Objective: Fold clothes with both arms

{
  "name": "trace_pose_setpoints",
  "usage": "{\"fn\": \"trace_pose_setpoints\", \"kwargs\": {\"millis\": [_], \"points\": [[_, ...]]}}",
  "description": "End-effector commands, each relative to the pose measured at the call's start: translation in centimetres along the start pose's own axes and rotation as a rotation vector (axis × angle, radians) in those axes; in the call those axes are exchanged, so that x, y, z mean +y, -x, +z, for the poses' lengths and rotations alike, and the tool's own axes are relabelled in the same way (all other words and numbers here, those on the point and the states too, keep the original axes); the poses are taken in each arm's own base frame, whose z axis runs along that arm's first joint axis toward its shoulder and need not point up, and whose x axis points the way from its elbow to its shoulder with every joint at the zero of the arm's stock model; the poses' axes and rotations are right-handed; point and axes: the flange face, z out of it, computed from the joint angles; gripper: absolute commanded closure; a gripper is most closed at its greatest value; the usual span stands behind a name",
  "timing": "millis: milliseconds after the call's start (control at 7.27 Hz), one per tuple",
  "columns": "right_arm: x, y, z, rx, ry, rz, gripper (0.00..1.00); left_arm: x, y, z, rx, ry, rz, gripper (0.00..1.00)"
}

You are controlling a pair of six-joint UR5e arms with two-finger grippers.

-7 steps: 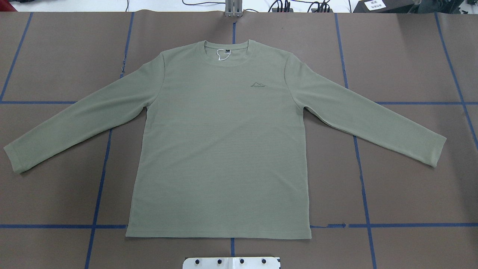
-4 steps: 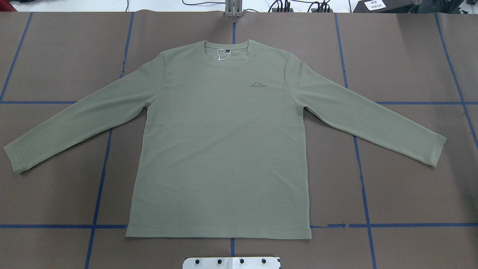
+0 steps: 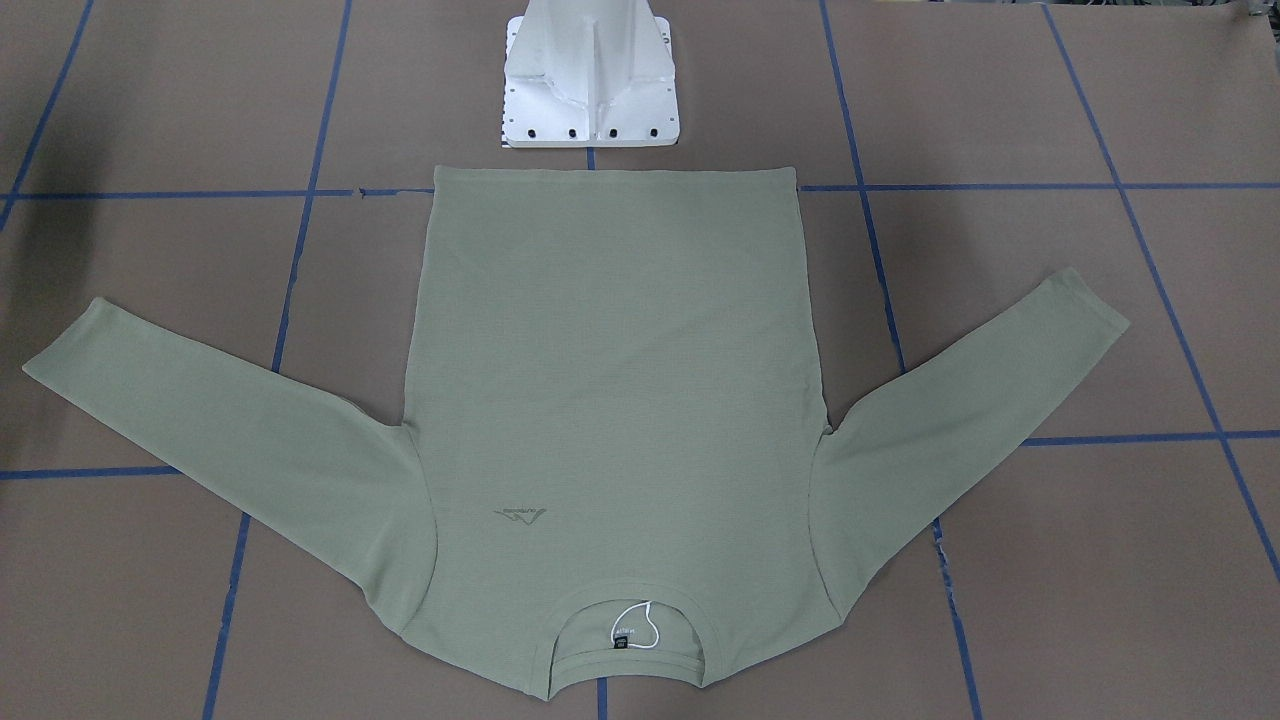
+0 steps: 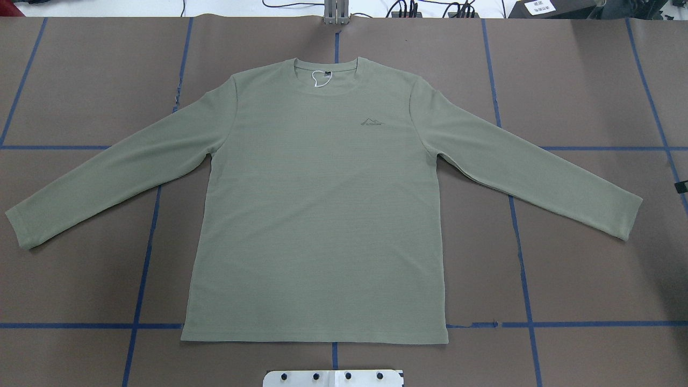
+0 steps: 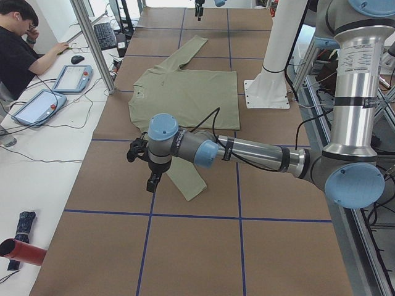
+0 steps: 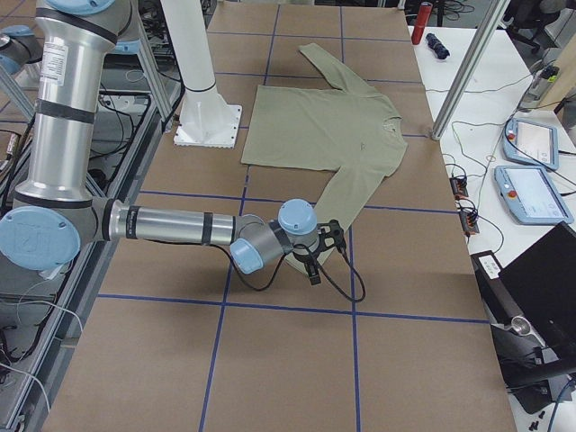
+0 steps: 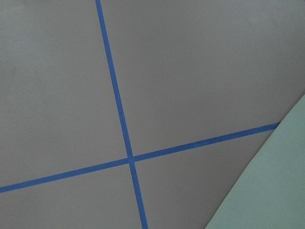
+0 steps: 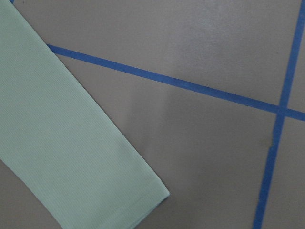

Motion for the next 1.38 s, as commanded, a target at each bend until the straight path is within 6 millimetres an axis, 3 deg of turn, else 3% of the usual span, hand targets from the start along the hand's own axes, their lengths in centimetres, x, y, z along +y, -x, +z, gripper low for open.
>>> {"fn": "trace_pose_setpoints", "kwargs": {"millis": [0,550,1238], "points": [[0.5,6.5,5.7,0.019,-0.011,0.071,0.00,0.3,-0.1,-0.1,0.001,-0.018,0.012,0.00],[1.8,5.6,7.5,0.024,0.038,0.088,0.00,0.3,-0.3,-0.4,0.004,-0.023,0.017,0.00],[2.6,5.4,7.5,-0.004,0.068,0.099,0.00,1.9,-2.7,-2.7,0.090,-0.043,0.035,0.00]]}}
